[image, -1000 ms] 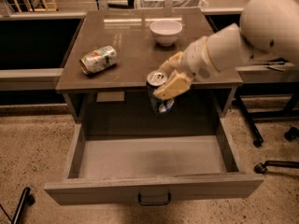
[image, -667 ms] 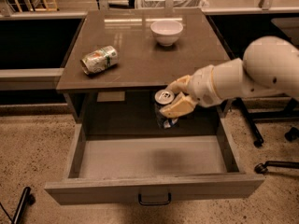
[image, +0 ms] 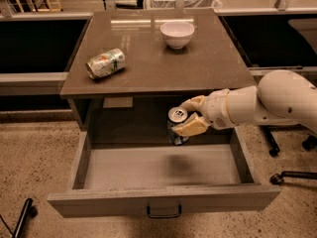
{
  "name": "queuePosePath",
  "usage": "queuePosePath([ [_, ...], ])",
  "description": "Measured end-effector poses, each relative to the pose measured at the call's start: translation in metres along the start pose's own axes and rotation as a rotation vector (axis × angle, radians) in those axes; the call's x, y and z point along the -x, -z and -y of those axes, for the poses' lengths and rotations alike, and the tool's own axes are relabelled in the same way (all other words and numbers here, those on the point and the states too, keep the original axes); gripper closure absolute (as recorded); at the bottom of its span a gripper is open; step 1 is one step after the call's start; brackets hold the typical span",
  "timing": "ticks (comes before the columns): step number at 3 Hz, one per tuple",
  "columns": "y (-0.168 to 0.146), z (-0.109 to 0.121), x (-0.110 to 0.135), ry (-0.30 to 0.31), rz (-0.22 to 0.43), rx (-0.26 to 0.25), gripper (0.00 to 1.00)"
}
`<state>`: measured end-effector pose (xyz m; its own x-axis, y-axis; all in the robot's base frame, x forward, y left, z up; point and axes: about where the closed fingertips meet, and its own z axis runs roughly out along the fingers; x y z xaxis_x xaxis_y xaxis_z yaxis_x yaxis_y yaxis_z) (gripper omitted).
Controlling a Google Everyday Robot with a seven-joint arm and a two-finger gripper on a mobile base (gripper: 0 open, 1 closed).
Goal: Place pepsi can into top drawer
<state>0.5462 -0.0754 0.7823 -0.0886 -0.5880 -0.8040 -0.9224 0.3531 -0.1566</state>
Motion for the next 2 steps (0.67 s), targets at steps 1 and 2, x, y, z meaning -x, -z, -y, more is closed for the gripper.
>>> queuePosePath([
  [1, -0.0101, -0.0022, -0.0103, 0.004, 0.015, 0.019, 1.00],
  [2, -0.0135, -0.0067, -0.0163, -0.003, 0.009, 0.038, 1.00],
])
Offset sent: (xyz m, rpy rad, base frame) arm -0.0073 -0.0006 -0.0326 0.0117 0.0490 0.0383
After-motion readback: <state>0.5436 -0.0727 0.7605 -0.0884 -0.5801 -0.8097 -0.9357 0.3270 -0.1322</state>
